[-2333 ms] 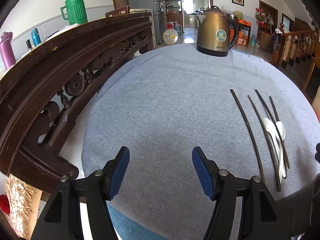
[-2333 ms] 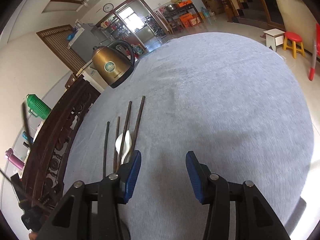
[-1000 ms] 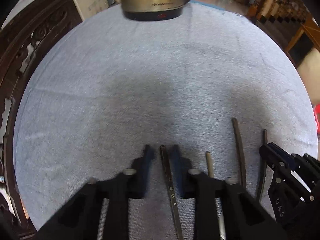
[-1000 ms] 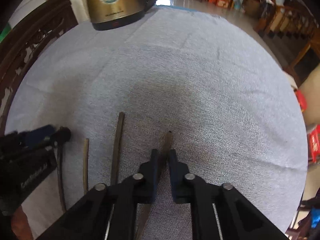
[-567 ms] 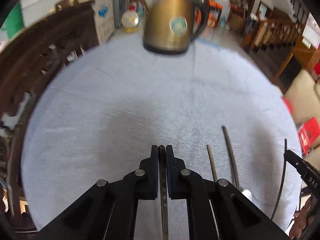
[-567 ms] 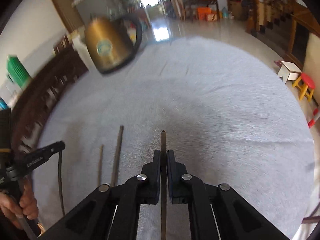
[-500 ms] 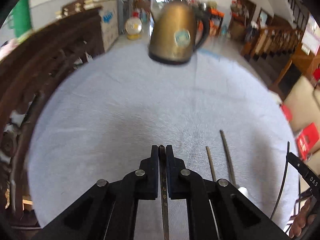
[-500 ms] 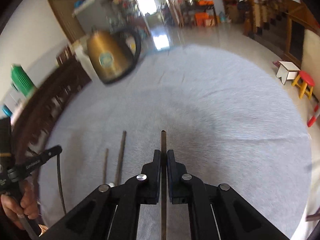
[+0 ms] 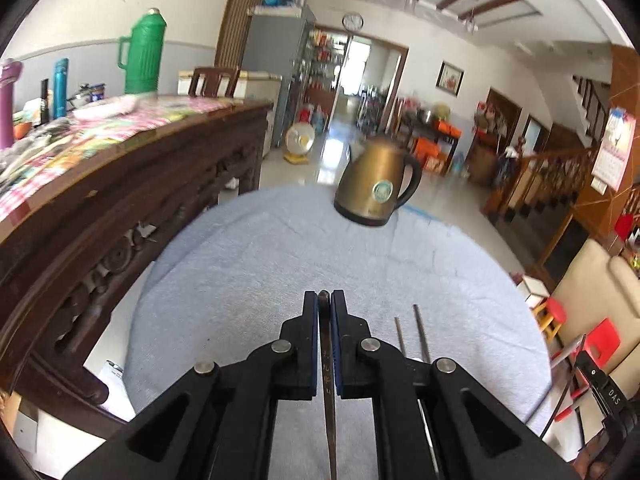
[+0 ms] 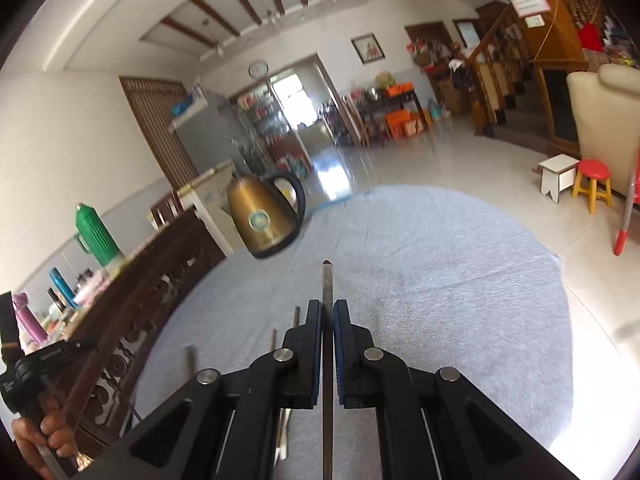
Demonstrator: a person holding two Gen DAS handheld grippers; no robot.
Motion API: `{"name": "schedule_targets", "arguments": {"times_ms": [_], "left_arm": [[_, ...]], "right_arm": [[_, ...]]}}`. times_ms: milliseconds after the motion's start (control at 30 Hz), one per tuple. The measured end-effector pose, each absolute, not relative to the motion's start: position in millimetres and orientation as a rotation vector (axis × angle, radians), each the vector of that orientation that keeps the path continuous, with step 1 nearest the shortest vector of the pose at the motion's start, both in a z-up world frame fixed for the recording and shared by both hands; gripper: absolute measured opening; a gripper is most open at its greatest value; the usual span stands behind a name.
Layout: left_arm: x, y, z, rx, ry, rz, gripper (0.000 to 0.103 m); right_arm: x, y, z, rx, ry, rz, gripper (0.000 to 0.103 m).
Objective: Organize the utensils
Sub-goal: 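Lift both held chopsticks and carry them over the holder cup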
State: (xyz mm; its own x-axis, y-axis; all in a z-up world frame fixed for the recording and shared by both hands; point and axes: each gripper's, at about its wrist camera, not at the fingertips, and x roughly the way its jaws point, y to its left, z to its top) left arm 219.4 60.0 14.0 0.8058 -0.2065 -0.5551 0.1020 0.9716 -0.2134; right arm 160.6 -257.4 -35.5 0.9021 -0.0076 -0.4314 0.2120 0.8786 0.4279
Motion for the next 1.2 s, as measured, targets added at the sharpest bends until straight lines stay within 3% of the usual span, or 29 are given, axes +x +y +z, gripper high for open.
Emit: {"name": "schedule_targets", "arguments": {"times_ms": [467, 833, 1200], "left_arm": [[135.6, 61.7, 50.2, -0.157, 0.463, -0.243, 0.005], [87.7, 56.5, 117.0, -0.126, 0.358, -0.349, 0.005], [68.6, 49.0, 138.7, -0.15, 0.349, -0.442, 0.005]], "right_arm": [[93.1, -229.8, 17.6, 0.447, 0.219, -0.118, 0.006], [92.8, -203.9, 62.5, 0.432, 0.053, -0.089, 0.006], [124.2, -163.2, 45.9, 0.376, 0.037, -0.104, 0.006]]}}
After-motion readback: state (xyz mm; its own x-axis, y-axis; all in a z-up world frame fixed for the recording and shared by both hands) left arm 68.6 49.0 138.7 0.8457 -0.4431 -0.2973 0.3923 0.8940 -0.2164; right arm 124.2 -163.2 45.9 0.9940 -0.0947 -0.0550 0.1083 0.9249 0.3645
